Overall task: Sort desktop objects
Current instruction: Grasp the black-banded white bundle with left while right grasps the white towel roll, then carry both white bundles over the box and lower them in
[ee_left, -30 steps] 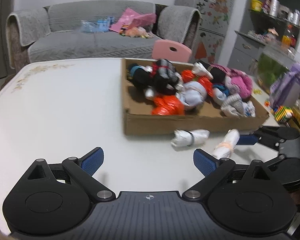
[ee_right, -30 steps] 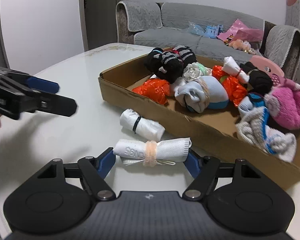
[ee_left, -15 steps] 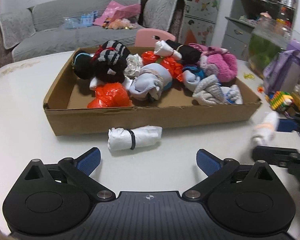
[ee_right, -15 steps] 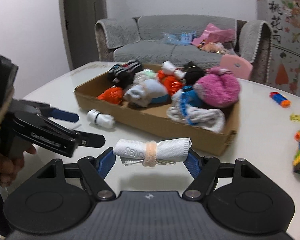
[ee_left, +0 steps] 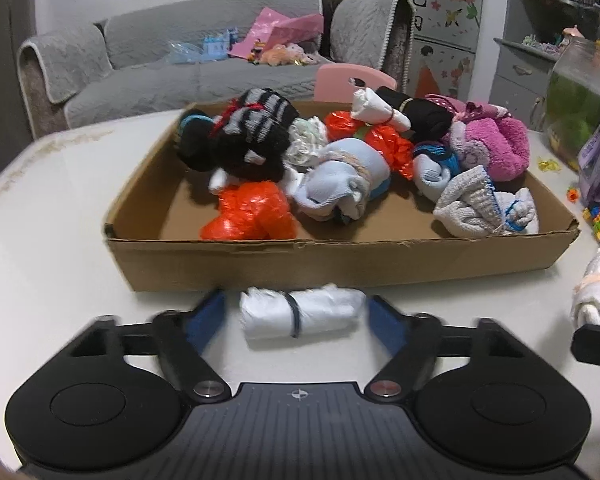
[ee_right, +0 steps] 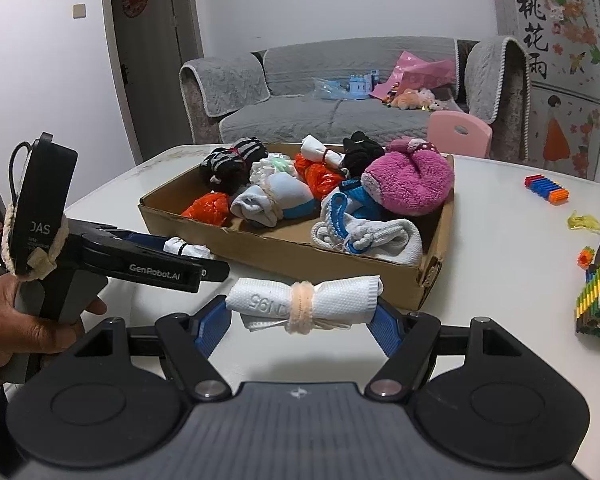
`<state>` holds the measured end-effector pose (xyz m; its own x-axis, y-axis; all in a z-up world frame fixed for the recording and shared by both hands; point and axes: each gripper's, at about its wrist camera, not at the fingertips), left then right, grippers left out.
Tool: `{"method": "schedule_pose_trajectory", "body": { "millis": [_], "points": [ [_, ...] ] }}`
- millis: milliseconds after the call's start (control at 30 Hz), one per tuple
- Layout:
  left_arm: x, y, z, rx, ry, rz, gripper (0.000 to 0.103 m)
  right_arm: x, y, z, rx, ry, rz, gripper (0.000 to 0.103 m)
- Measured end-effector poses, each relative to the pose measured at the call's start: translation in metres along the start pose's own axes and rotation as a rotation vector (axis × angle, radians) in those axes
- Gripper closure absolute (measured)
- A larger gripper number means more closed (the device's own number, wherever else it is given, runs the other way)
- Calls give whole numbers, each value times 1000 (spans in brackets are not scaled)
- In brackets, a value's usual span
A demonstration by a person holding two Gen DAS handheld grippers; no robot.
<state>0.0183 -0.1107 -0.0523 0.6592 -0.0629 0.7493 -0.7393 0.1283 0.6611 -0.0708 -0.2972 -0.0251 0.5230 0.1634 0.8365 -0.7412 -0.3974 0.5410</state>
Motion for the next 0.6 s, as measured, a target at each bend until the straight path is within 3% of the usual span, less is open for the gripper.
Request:
{"method": "schedule_pose_trajectory", "body": {
  "millis": [33,600],
  "points": [
    [0,2,-2,-6,5,4,44,0,0,0,2,-2,0,33],
    [-14,25,-24,-58,56,-1,46,-5,-2,-10,2,1,-11,33]
  ]
}}
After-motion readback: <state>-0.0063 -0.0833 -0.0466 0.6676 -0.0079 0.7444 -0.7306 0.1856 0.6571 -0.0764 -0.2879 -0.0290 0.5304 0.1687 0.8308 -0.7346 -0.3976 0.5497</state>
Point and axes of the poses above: each gripper's, at about its wrist camera, not at the fingertips, and y roughly against the way its jaws point, z to its right, x to its top, and after that the axes turned 3 degrees about y, right-handed
